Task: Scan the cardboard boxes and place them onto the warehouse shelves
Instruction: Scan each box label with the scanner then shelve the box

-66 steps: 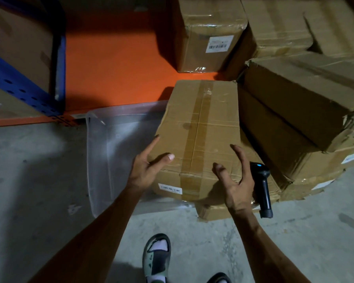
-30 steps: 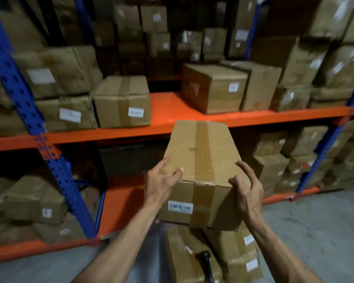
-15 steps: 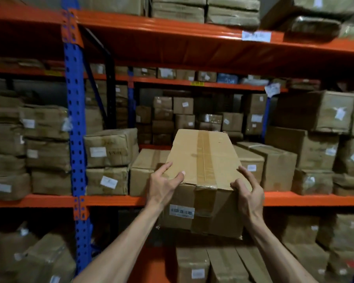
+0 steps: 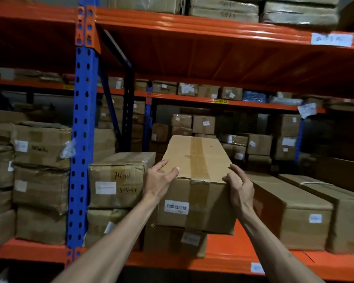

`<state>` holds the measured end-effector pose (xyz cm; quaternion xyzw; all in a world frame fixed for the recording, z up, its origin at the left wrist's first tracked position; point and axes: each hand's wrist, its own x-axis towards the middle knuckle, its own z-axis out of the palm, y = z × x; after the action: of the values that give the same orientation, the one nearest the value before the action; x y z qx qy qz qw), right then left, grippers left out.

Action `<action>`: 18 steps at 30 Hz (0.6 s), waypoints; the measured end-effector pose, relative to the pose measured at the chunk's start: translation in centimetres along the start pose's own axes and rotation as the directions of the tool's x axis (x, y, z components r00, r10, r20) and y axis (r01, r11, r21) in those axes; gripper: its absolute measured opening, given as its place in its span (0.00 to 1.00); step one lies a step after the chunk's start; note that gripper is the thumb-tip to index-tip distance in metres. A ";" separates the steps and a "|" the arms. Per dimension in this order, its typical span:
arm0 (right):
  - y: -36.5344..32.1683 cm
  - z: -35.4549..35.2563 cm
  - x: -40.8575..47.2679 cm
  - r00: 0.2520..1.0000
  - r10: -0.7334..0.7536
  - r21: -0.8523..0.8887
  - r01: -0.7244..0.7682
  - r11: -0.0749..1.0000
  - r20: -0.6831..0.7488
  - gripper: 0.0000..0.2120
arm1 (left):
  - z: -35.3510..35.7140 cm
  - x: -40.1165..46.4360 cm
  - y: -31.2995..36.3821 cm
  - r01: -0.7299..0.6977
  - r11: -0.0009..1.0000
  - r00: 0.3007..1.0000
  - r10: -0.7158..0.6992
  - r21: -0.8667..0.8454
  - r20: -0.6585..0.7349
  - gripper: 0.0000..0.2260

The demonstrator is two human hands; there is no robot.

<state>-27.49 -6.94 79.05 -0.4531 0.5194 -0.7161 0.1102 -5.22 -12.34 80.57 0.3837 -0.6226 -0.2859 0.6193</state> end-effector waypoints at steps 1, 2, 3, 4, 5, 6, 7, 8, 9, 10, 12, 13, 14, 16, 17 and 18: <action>0.5 1.3 1.2 1.000 0.000 -0.002 0.001 1.000 0.001 0.30 | 0.1 1.7 -0.9 0.006 1.000 1.000 -0.006 0.000 -0.005 0.33; 1.1 2.6 2.4 1.000 0.002 -0.003 -0.002 1.000 0.005 0.30 | 0.3 3.3 -1.9 0.014 1.000 1.000 -0.014 -0.001 -0.009 0.34; 1.7 3.7 3.4 1.000 0.009 0.001 -0.009 1.000 0.011 0.31 | 0.5 4.8 -2.8 0.020 1.000 1.000 -0.020 -0.002 -0.007 0.34; 2.4 4.8 4.3 1.000 0.022 0.007 -0.023 1.000 0.013 0.31 | 0.6 6.2 -3.6 0.027 1.000 1.000 -0.027 0.001 0.000 0.35; 3.0 5.8 5.2 0.999 0.033 0.016 -0.033 0.999 0.016 0.31 | 0.6 7.5 -4.4 0.035 0.999 0.999 -0.035 0.005 0.007 0.35; 3.7 6.8 5.9 0.999 0.042 0.020 -0.042 0.999 0.018 0.31 | 0.7 8.7 -5.3 0.047 0.999 0.999 -0.047 0.012 0.016 0.35; 4.4 7.7 6.4 0.998 0.050 0.017 -0.050 0.999 0.022 0.31 | 0.7 9.7 -6.1 0.058 0.998 0.998 -0.058 0.025 0.024 0.35; 5.1 8.5 6.8 0.998 0.059 0.013 -0.059 0.998 0.026 0.31 | 0.8 10.6 -7.1 0.070 0.997 0.997 -0.071 0.040 0.030 0.34; 5.8 9.2 7.1 0.997 0.068 0.014 -0.068 0.998 0.031 0.30 | 1.0 11.3 -7.9 0.078 0.995 0.996 -0.080 0.057 0.029 0.32; 6.5 9.7 7.4 0.996 0.084 0.019 -0.085 0.996 0.033 0.28 | 1.3 11.9 -8.8 0.082 0.994 0.996 -0.084 0.076 0.019 0.30; 7.5 10.5 8.1 0.992 0.125 0.018 -0.126 0.992 0.033 0.23 | 2.0 12.6 -9.9 0.075 0.988 0.997 -0.074 0.133 -0.013 0.25; 7.8 10.7 8.4 0.990 0.135 -0.002 -0.135 0.991 0.040 0.24 | 2.3 12.8 -10.4 0.071 0.985 0.997 -0.067 0.159 -0.033 0.24; 8.1 10.8 8.8 0.989 0.141 -0.032 -0.140 0.990 0.052 0.27 | 2.6 12.9 -10.8 0.064 0.981 0.997 -0.055 0.182 -0.054 0.23; 8.4 10.7 9.2 0.986 0.158 -0.076 -0.154 0.985 0.056 0.32 | 2.9 12.7 -11.0 0.037 0.972 0.997 -0.019 0.231 -0.080 0.22; 8.5 10.7 9.2 0.986 0.158 -0.079 -0.153 0.985 0.060 0.33 | 3.0 12.7 -11.0 0.032 0.971 0.996 -0.011 0.236 -0.088 0.22; 8.6 10.5 9.1 0.985 0.157 -0.081 -0.152 0.985 0.066 0.32 | 3.1 12.6 -10.9 0.032 0.971 0.995 -0.008 0.236 -0.103 0.21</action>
<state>-27.28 -23.17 77.18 -0.4409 0.5753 -0.6684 0.1671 -6.21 -29.09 78.26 0.4751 -0.6163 -0.1957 0.5967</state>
